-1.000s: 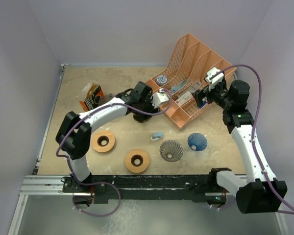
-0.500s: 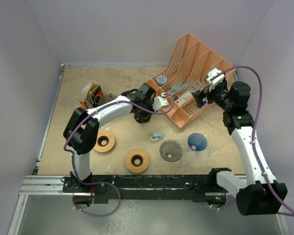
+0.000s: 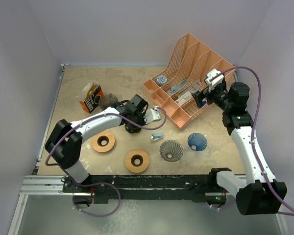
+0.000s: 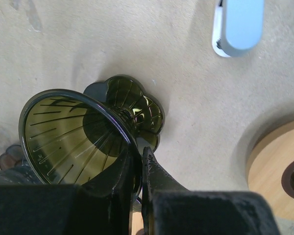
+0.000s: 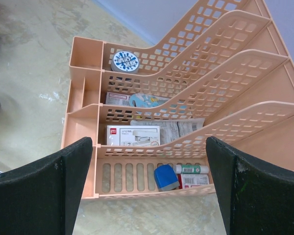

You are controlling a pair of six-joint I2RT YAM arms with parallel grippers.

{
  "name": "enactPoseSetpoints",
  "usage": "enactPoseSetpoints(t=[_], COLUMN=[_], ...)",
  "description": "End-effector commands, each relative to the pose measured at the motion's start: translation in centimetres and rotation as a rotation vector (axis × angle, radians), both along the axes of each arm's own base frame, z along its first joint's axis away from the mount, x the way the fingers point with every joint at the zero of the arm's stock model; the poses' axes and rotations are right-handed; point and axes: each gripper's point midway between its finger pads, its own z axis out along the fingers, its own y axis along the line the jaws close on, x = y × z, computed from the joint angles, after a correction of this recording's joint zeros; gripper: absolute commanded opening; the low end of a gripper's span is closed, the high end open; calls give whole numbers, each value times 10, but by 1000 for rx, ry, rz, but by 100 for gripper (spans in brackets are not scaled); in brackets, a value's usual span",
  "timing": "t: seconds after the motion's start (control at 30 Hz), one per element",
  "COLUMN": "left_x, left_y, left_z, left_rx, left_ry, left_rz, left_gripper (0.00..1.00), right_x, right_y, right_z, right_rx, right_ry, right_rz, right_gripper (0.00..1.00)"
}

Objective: Place the coffee filter in the dripper
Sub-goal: Move the coffee server to the center of the board.

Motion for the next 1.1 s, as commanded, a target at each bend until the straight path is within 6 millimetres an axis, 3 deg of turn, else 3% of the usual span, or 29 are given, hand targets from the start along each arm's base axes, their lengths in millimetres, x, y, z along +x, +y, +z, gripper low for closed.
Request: enactPoseSetpoints(t=[0.0, 0.23, 0.37, 0.53, 0.67, 0.87, 1.07], left_x=[-31, -45, -47, -47, -46, -42, -24], left_y=[3, -12, -15, -15, -12, 7, 51], left_z=[-13, -18, -14, 7, 31, 61, 91], left_rx=[34, -3, -16, -46, -69, -83, -136], left_ry=[35, 24, 20, -11, -54, -147, -228], left_rz=[-46, -76, -85, -91, -90, -34, 139], left_gripper=[2, 11, 23, 40, 46, 51, 54], right_x=[4, 3, 1, 0, 0, -2, -2], right_y=[1, -1, -2, -1, -1, -2, -1], right_z=[12, 9, 11, 11, 12, 14, 16], right_rx=[4, -1, -2, -3, -4, -7, -5], right_ry=[-39, -36, -42, -43, -45, -54, -57], right_rz=[11, 1, -1, 3, 3, -2, 8], right_gripper=[100, 100, 100, 100, 100, 100, 100])
